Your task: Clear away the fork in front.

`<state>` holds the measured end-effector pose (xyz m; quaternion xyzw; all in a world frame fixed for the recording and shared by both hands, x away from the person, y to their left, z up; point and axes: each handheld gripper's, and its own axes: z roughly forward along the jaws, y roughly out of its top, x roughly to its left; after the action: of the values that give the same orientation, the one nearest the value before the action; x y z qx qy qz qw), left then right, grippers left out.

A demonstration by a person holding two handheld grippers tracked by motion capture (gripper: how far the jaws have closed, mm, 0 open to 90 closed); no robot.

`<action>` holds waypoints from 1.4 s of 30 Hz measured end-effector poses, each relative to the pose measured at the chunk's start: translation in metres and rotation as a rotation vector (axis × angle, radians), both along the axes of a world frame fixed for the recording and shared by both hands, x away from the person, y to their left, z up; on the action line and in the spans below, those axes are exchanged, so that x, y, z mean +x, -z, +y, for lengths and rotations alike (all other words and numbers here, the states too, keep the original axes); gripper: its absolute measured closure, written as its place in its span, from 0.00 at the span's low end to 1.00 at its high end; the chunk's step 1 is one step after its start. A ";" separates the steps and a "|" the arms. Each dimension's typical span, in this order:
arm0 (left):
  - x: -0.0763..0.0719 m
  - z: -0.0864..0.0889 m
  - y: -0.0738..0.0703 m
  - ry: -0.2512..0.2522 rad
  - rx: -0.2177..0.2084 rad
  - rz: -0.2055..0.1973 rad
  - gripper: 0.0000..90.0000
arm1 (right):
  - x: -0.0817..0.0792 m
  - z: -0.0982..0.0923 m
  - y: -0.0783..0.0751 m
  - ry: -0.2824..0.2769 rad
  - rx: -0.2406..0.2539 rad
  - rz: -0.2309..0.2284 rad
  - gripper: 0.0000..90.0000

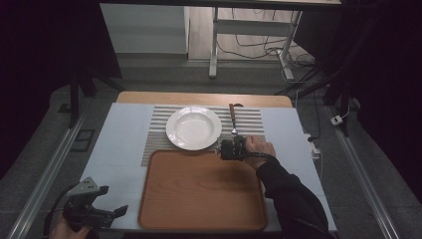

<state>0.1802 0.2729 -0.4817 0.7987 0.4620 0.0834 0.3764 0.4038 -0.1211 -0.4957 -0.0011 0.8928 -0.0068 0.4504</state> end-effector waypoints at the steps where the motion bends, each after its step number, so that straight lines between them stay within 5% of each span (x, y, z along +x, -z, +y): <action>1: 0.000 0.000 0.000 0.000 -0.001 -0.001 0.01 | 0.000 -0.001 -0.001 -0.022 0.030 0.003 1.00; 7: 0.000 0.001 0.000 0.001 -0.007 -0.006 0.00 | -0.013 -0.003 -0.011 -0.047 0.085 -0.005 1.00; 10: -0.001 0.001 -0.001 0.001 -0.006 -0.013 0.00 | -0.022 -0.005 -0.020 -0.052 0.114 0.046 1.00; 13: -0.001 0.000 -0.001 0.000 -0.002 -0.018 0.00 | -0.027 -0.007 -0.024 -0.053 0.132 0.026 1.00; 19: -0.001 -0.001 -0.002 0.004 -0.021 -0.033 0.00 | -0.038 -0.016 -0.033 -0.076 0.207 0.058 1.00; 29: 0.005 -0.007 -0.005 0.066 -0.066 -0.044 0.00 | -0.059 -0.030 -0.050 -0.073 0.443 0.185 1.00; 37: 0.016 -0.019 -0.007 0.152 -0.086 -0.067 0.00 | -0.068 -0.045 -0.061 -0.069 0.685 0.350 1.00; 42: 0.025 -0.025 -0.012 0.171 -0.110 -0.091 0.00 | -0.073 -0.054 -0.066 -0.093 0.792 0.441 1.00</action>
<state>0.2048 0.2477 -0.4701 0.8089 0.3784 0.0617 0.4458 0.3312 -0.1747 -0.4298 0.1297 0.9002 0.3557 0.2151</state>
